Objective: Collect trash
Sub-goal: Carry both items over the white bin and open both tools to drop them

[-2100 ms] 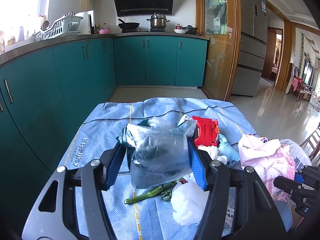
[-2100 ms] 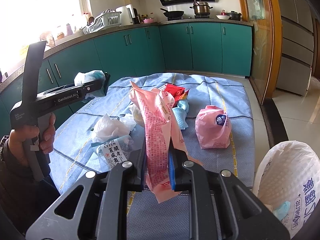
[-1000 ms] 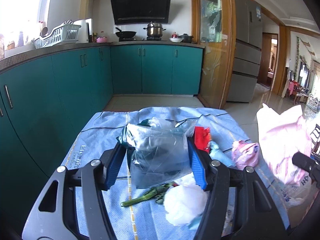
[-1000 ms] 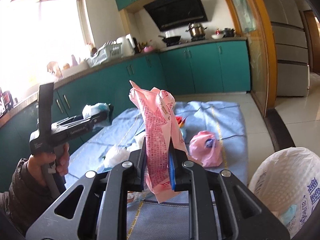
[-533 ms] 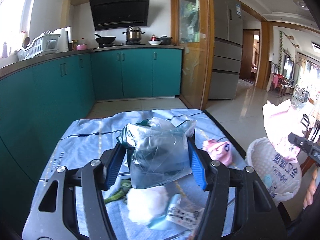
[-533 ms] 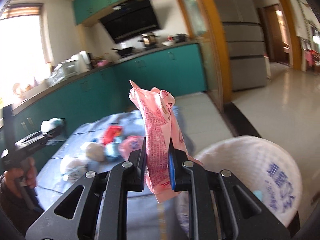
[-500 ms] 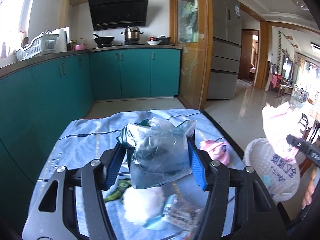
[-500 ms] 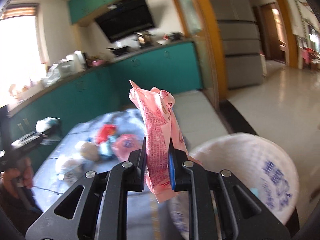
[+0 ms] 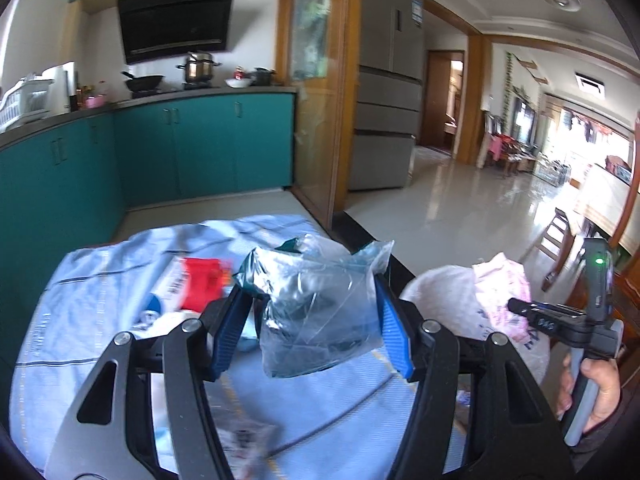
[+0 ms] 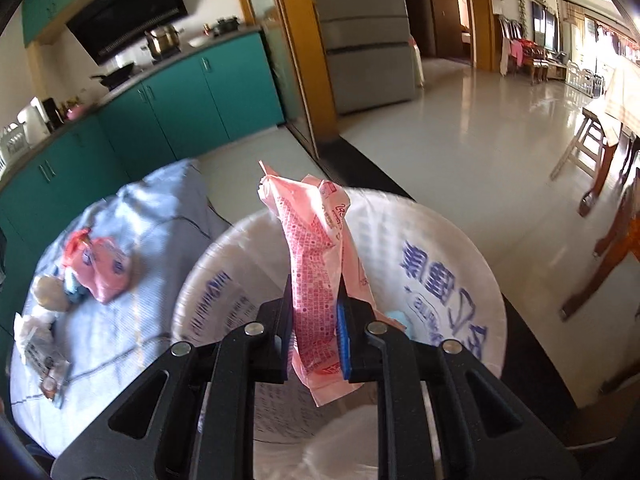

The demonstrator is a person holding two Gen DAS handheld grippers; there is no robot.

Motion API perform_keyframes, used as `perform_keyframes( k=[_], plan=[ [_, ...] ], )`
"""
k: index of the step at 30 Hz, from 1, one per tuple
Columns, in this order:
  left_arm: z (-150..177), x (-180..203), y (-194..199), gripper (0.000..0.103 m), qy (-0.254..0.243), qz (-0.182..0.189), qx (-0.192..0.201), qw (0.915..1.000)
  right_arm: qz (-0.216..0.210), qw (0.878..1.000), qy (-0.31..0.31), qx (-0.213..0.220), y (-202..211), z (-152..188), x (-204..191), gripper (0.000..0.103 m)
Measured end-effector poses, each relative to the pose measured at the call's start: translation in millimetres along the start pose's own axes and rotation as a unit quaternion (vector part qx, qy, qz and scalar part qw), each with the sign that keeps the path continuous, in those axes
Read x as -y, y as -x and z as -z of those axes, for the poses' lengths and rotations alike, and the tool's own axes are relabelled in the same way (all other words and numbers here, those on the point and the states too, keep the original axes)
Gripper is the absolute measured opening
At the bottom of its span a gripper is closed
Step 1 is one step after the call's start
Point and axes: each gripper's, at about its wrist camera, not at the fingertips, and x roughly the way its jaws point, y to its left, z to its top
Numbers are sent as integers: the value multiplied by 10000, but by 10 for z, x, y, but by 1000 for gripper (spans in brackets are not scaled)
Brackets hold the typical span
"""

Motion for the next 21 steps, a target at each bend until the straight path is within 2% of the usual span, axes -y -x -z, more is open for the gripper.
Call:
perform_keyframes(
  k=[4,6,9,16,18,20,21],
  plan=[
    [43,296,-244,61,37,332,-244,9991,84,9997,-69,-200,-71,48,65,20],
    [90,453,-368,61,59,514,-402,9978,51,9997,-209,-140,-28,36,151,38],
    [162,703,-548,61,-26,717,-576,9958,21,9985,-539,112,104,11,318,58],
    [348,1267,-951,62,-271,1307,-1012,9859,-24,9916,-1210,449,313,-21,686,65],
    [427,1430,-1048,67,-488,1301,-1094,9842,-146,9899,-1326,477,337,-20,733,71],
    [498,1542,-1103,80,-661,1275,-1129,9832,-330,9888,-1356,533,367,-18,740,77],
    [511,1563,-1117,82,-705,1259,-1140,9829,-368,9885,-1352,564,376,-22,731,82]
  ],
)
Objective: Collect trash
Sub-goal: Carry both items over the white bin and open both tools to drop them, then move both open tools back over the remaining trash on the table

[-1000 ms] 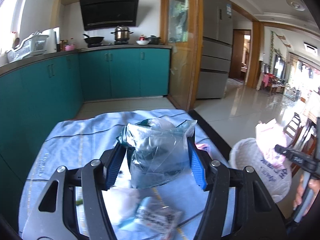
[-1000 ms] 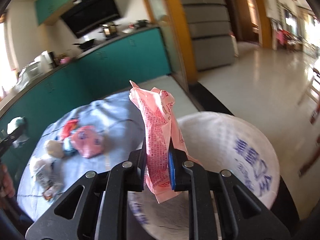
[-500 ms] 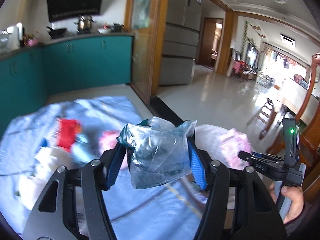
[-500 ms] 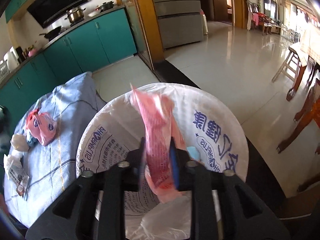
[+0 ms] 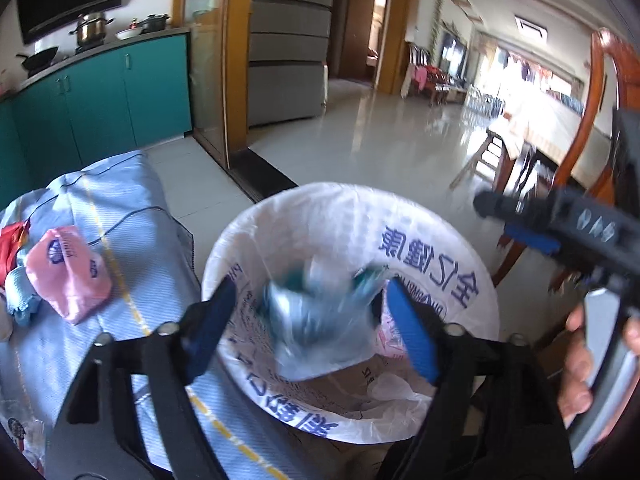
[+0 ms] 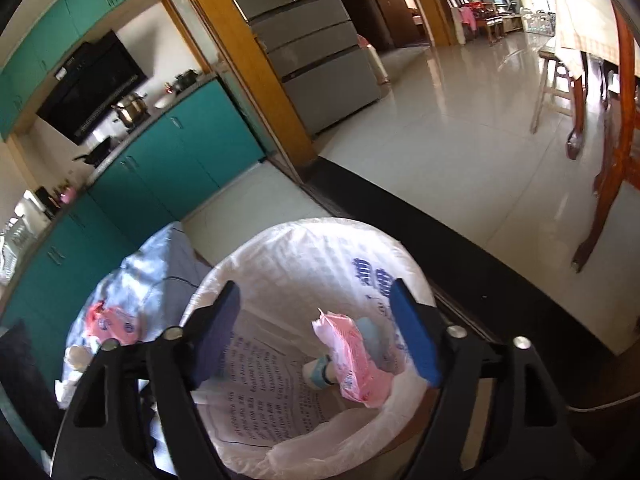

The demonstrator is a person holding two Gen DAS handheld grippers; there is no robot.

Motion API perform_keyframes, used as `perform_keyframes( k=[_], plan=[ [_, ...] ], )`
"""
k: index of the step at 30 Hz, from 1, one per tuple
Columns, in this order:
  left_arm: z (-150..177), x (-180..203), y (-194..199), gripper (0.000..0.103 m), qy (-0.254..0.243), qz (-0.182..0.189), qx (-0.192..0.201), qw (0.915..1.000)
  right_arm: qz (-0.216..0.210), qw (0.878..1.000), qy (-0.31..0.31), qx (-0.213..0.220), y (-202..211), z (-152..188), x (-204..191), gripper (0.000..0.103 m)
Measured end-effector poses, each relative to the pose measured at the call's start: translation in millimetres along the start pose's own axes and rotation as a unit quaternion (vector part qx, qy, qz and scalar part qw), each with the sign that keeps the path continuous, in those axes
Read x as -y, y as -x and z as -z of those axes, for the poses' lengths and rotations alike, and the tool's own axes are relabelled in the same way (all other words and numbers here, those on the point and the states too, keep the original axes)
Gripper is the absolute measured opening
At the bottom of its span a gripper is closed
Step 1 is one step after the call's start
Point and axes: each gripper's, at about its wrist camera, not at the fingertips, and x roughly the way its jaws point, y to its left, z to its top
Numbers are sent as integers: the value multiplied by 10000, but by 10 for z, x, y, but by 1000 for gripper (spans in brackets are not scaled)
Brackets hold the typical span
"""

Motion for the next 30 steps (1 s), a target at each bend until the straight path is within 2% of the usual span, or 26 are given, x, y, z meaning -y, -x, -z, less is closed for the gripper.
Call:
perform_keyframes(
  k=[3,5,9,14,17,22,26,30],
  plan=[
    [6,-48,23,91,-61,-201,55,9998,-206,9992,-6,334,133,-4,-68,91],
    [7,-156,131,97,-41,-521,222,9984,-320,9977,-40,600,218,-4,-127,99],
    [24,-418,446,99,32,-1051,597,9927,-231,9933,172,1123,372,18,-336,100],
    [25,-774,826,100,292,-1615,1107,9802,43,9833,906,1579,419,137,-771,100],
    [23,-948,1057,100,430,-1679,1409,9747,-127,9766,1336,1678,343,237,-1006,100],
    [54,-1238,1271,100,750,-1541,1405,9751,-323,9757,1389,1664,182,356,-1298,100],
    [114,-1451,1423,100,870,-1845,1482,9677,-293,9723,1518,1750,105,437,-1527,100],
    [187,-1670,1620,100,1079,-2011,1546,9612,-304,9681,1944,1554,0,523,-1824,100]
  ],
)
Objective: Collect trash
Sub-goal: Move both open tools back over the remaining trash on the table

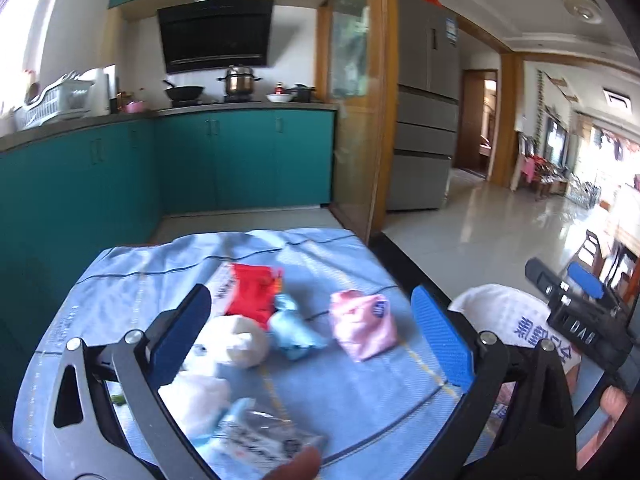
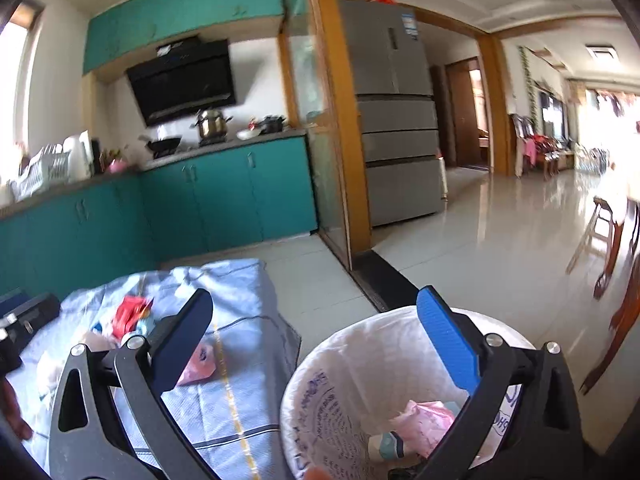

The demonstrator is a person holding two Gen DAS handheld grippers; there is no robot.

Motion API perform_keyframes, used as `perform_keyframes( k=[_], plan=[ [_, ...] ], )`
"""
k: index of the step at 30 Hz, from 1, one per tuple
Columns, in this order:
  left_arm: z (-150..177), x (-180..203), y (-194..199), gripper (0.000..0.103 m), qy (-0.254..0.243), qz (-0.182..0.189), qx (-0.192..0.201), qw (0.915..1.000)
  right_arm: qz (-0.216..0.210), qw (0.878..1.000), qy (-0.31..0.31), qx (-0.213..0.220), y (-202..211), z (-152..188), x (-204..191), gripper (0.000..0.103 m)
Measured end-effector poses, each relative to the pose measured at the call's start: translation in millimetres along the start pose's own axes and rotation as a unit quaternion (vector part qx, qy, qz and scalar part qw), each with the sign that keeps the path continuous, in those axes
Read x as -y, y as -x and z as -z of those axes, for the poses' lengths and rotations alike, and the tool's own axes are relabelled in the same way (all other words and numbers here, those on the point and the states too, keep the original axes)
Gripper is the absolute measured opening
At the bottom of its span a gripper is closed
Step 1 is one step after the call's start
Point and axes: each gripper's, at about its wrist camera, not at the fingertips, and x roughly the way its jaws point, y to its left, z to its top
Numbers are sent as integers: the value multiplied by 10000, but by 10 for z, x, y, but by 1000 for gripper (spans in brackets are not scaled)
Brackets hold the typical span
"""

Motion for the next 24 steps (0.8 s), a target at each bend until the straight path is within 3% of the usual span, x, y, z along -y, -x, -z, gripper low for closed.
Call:
perform_keyframes(
  k=[9,16,24],
  plan=[
    [6,-520,54,100,405,-68,-105,9991,-537,9981,308,-56,-92,76,-458,100],
    [14,-556,76,100,347,-164,-126,9992,-669,9954,496,-472,-180,127,-625,100],
    [35,-496,66,100,221,-114,-143,9996,-771,9934,799,-293,-91,175,-706,100]
  ],
)
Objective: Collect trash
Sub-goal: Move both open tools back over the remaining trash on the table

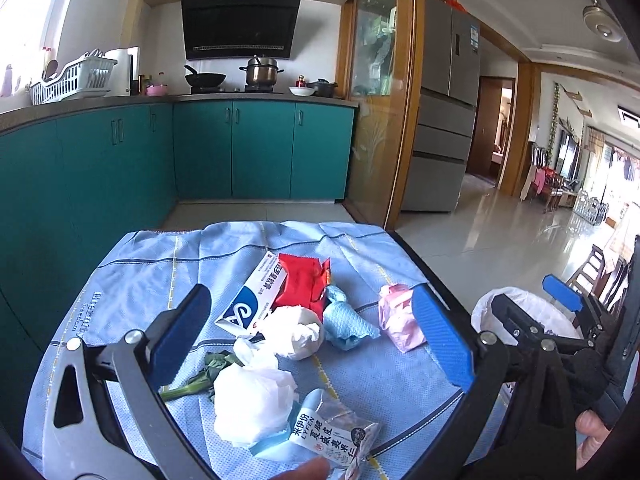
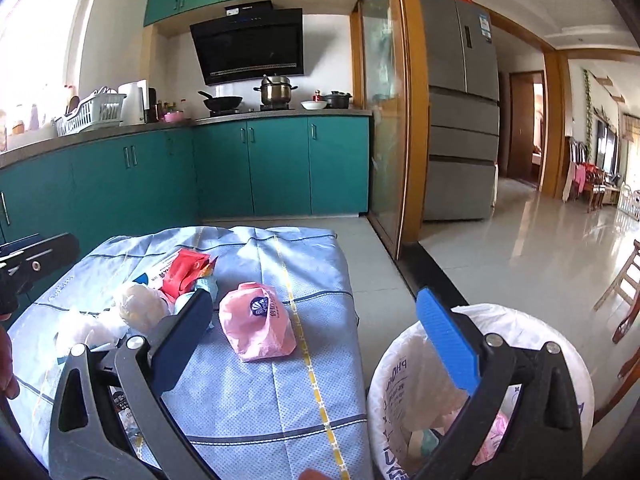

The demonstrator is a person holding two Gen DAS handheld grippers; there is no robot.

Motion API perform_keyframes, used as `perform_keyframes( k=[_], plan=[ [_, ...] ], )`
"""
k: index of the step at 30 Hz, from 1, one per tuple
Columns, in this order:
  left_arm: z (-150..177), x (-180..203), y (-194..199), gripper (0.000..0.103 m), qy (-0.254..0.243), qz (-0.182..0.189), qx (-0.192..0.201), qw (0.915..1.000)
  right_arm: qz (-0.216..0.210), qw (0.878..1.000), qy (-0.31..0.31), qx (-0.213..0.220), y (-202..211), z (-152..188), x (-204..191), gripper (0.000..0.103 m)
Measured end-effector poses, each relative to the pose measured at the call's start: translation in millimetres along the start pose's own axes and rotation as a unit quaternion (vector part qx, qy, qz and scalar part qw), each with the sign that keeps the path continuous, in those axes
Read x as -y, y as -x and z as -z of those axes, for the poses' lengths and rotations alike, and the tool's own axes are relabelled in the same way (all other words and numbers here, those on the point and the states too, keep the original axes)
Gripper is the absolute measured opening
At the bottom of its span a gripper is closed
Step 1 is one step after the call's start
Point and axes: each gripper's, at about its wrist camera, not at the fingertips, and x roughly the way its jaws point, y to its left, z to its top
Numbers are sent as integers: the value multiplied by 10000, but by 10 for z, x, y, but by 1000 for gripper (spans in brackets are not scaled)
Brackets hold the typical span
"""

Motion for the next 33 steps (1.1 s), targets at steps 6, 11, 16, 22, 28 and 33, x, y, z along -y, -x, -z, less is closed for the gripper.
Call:
perform_keyframes(
  k=[6,11,16,22,28,33],
  plan=[
    [27,71,-41,100,-176,-168,-97,9997,42,9998,170,54,0,2,-45,100],
    [18,46,-46,100,-158,-262,-102,9995,-32,9998,184,83,17,6,-36,100],
    [7,-19,-36,100,-93,-370,-91,9992,-125,9997,127,-143,-29,3,-24,100],
    [2,-100,-21,100,-2,-511,-102,9986,-445,9978,72,-481,-62,-3,-62,99],
    [7,-131,-39,100,47,-511,-181,9985,-424,9974,87,-568,-91,46,-82,99],
    [13,-135,-36,100,24,-528,-186,9984,-441,9974,21,-572,-83,52,-52,99]
  ],
)
